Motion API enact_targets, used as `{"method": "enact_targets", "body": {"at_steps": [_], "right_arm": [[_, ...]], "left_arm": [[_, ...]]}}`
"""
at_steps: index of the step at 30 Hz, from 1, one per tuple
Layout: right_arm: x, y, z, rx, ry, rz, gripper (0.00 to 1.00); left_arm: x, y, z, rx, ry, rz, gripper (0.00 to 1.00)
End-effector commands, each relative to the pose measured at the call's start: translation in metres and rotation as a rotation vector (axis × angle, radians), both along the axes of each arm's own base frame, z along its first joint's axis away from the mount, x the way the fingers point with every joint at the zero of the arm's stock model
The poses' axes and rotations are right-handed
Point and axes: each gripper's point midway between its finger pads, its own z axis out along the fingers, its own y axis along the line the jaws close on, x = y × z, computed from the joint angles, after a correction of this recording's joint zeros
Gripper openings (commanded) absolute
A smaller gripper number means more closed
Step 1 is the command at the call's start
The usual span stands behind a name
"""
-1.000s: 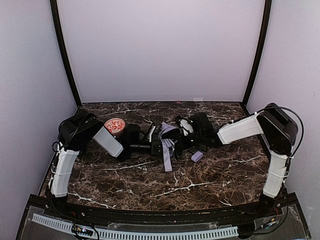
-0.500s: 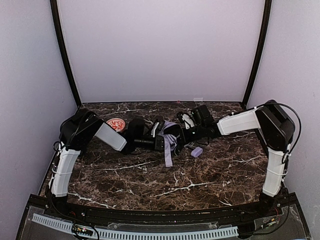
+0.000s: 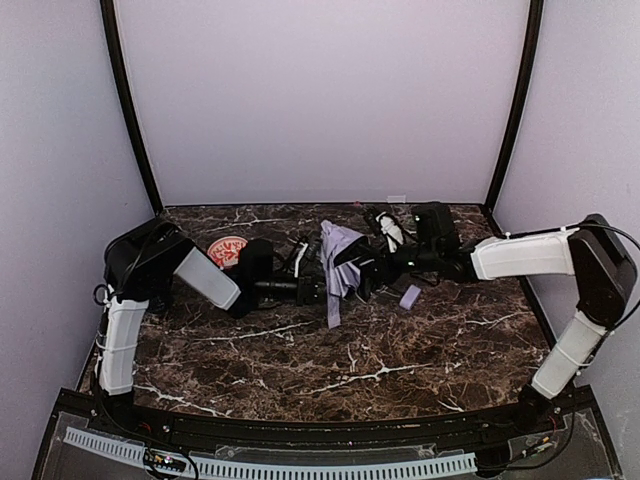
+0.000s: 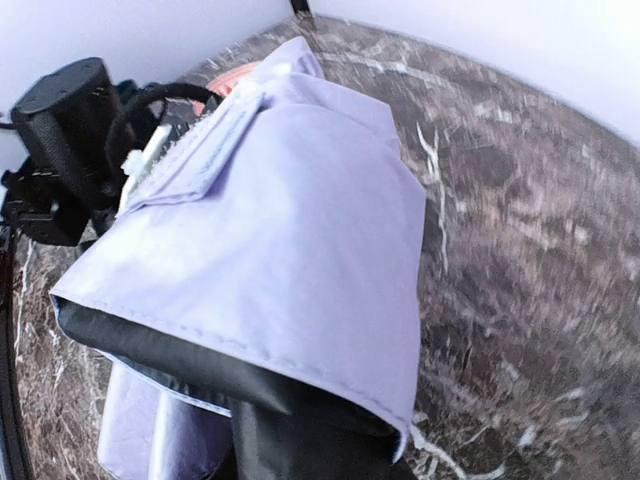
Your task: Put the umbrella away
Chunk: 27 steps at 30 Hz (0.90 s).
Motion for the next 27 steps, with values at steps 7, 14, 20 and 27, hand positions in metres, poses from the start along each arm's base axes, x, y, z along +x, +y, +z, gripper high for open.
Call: {"method": "enact_targets", "body": {"at_steps": [7, 14, 20, 27], "right_arm": [[-0.042, -0.02, 0.16, 0.129, -0.685, 0.253, 0.0], [-0.034, -0.034, 0.191, -0.013, -0.77, 0.222, 0.0], [-0.012, -0.049, 0.204, -0.14, -0.763, 0.11, 0.0], [0.026, -0.069, 0.226, -0.181, -0.661, -0.141, 0.0]], "left_arm": [[-0.028, 0.032, 0.099, 0.061, -0.585, 0.034, 0.54], [-0.026, 0.076, 0.066, 0.454, -0.77, 0.034, 0.67], [-0.014, 0.11, 0.081, 0.604, -0.844, 0.18, 0.66], [-0.04, 0.064, 0.141, 0.54, -0.962, 0.327, 0.57]]}}
